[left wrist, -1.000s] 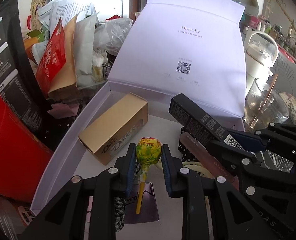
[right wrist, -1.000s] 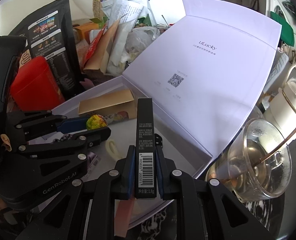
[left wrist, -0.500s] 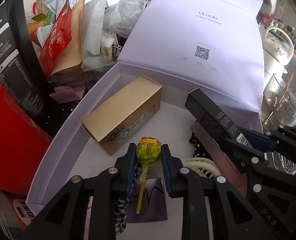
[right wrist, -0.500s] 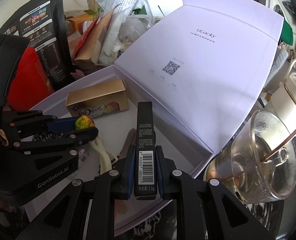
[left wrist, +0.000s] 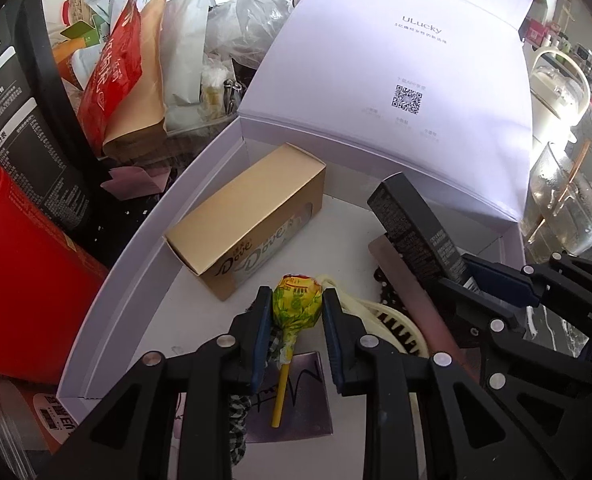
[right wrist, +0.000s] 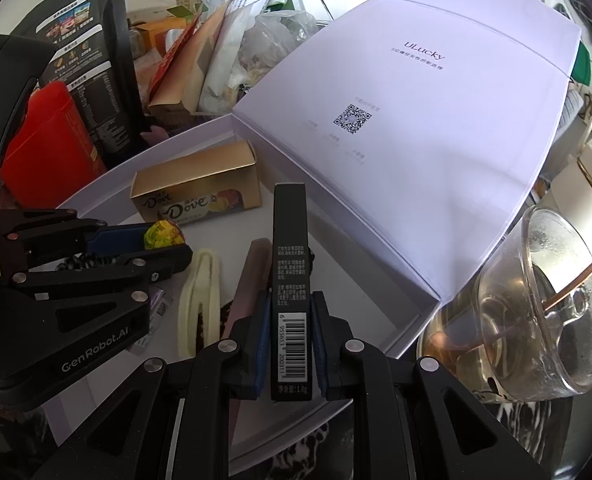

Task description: Organize rigid objects

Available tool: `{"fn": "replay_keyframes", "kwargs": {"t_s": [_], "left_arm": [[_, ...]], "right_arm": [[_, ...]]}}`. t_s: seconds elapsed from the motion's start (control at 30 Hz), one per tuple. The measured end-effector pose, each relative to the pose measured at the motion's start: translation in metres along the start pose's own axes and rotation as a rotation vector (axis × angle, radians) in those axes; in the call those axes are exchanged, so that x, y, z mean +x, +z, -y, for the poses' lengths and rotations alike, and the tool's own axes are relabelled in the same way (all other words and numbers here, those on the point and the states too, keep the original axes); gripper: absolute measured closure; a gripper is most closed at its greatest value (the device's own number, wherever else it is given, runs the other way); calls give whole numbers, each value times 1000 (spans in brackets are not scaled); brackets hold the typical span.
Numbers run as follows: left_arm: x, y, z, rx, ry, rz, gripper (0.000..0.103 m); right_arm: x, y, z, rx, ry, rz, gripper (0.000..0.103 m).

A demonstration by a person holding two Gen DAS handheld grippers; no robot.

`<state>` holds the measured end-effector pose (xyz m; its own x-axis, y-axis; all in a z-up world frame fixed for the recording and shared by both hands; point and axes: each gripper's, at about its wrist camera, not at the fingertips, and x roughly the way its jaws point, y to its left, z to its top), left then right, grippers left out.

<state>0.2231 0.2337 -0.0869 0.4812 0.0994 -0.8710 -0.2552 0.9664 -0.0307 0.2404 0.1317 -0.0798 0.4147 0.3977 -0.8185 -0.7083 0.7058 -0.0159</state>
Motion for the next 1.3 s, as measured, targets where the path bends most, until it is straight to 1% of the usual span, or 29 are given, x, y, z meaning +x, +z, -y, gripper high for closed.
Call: {"fn": "replay_keyframes", "kwargs": {"t_s": [0.03, 0.13, 0.2, 0.23, 0.27, 0.3, 0.33, 0.37, 0.4, 0.57, 0.83, 1.03, 1.3], "left_arm": [[-1, -1, -1, 2, 6, 2, 78], [-4, 0, 2, 14, 39, 14, 78], [-4, 2, 4, 16, 56, 18, 76], [-4, 2, 4, 16, 60, 22, 71], [-5, 2, 6, 15, 62, 23, 62], [-6, 3, 7, 16, 69, 25, 55], [-7, 3, 8, 17, 75, 29, 39], [-9, 3, 9, 20, 95, 35, 29], [-11, 3, 10, 22, 109, 44, 27], [-27, 2, 6, 8, 102, 70, 26], [-62, -7, 15, -3, 108, 123, 26], [-100, -13, 19, -10, 133, 186, 26], [-149, -23, 19, -16, 140, 257, 26]], "right_arm": [[-2, 0, 0, 1, 1, 4, 80], [-7, 0, -2, -9, -3, 12, 77], [-8, 0, -2, -10, -11, 16, 72], [-9, -1, -2, -10, -14, 17, 71], [-10, -1, -1, -8, -17, 17, 71], [-11, -2, -1, -7, -20, 16, 71], [-12, -2, 0, -7, -17, 18, 71], [-13, -3, 1, -5, -21, 19, 71], [-14, -2, 2, -2, -26, 21, 71], [-24, -6, 6, 3, -38, 30, 71], [-47, -8, 8, 7, -47, 59, 71], [-76, -10, 3, 7, -49, 101, 71], [-122, -16, -5, 2, -48, 171, 71]]}}
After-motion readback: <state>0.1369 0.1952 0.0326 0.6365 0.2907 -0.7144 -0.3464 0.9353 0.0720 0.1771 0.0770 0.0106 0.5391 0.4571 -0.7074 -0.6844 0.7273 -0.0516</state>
